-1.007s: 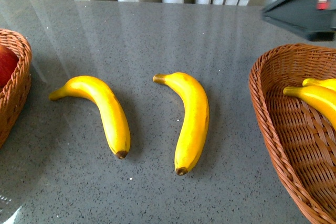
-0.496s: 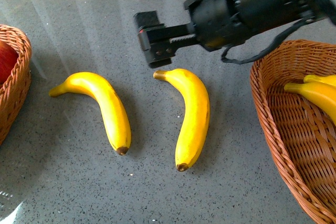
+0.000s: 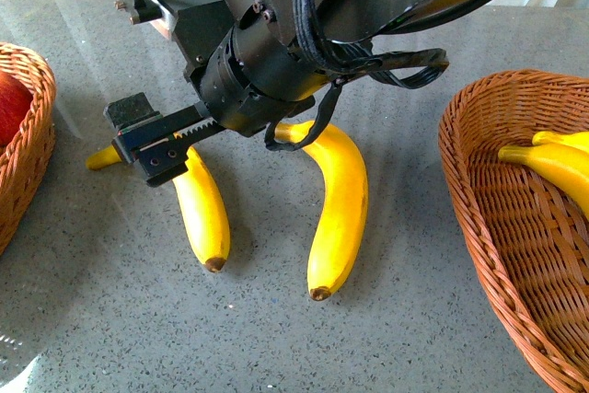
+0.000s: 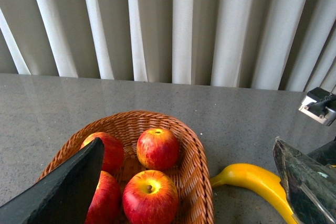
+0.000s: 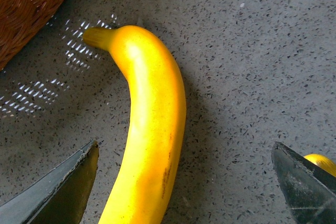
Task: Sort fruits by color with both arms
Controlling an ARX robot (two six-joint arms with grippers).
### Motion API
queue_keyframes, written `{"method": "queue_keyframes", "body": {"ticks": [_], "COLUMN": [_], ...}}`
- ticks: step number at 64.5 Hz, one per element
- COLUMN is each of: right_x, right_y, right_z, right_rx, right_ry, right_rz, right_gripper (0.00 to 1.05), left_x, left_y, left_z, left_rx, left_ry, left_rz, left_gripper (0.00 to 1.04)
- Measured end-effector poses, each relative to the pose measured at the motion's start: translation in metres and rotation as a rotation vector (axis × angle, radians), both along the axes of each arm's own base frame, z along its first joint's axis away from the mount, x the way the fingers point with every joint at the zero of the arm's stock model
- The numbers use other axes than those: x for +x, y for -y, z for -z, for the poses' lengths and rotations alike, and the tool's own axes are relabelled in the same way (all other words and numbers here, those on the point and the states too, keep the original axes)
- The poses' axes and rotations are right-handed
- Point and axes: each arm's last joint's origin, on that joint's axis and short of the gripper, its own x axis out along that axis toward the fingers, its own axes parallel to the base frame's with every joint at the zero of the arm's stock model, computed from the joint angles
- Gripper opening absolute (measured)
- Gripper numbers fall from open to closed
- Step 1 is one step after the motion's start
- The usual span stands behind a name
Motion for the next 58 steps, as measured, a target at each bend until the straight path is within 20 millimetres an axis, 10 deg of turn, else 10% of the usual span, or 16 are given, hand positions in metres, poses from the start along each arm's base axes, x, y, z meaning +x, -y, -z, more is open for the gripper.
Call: {"method": "queue_keyframes", "body": {"ticks": [31,58], "right_x": [-0.002,-0.005], "right_y": [-0.02,-0.024], "right_z": [0.02,0.036], "right_rx": [-0.049,-0.076], "right_ry": [-0.043,-0.086], "right_rz": [-0.032,-0.02], "right_gripper": [0.94,0.31], "left_x": [0.0,0.0], "left_y": [0.0,0.0], "left_z": [0.0,0.0], "left_rx": [0.0,0.0], "left_ry": [0.0,0.0], "left_rz": [0.0,0.0], "left_gripper": [0.96,0.96]}}
